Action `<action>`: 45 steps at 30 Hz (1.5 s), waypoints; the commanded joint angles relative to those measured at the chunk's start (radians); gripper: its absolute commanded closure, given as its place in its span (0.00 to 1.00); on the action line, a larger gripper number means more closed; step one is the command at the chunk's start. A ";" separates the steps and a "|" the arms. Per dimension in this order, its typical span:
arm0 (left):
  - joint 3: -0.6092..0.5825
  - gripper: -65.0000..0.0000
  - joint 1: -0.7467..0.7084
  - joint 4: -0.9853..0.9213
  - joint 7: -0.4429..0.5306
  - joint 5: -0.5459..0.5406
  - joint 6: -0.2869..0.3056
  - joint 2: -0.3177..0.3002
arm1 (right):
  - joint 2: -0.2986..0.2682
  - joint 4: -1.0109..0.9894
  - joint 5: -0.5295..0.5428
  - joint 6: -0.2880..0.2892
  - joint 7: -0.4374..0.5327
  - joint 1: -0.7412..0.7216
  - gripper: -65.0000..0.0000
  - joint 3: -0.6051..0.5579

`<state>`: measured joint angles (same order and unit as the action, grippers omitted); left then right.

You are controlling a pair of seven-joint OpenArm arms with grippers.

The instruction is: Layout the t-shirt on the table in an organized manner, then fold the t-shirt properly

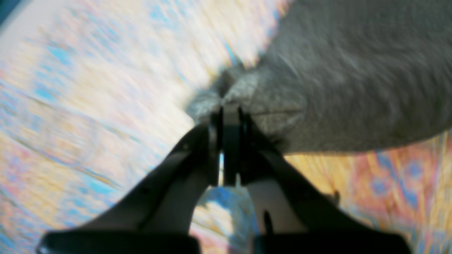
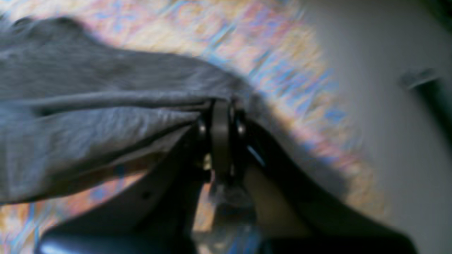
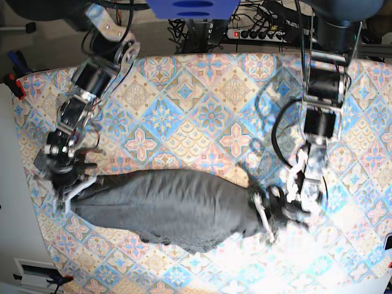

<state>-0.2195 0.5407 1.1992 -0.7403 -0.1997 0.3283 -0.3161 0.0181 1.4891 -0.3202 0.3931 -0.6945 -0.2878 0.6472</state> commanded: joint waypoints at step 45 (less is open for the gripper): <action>0.183 0.49 -0.319 0.258 0.020 -0.013 -0.004 -0.130 | 0.089 0.008 0.031 -0.010 0.011 0.169 1.00 0.205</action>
<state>-0.0429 0.2005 1.4357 -0.7391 -0.2073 0.3275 -0.4335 0.1165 1.4807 -0.2939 0.3912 -0.7067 -0.0998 0.8528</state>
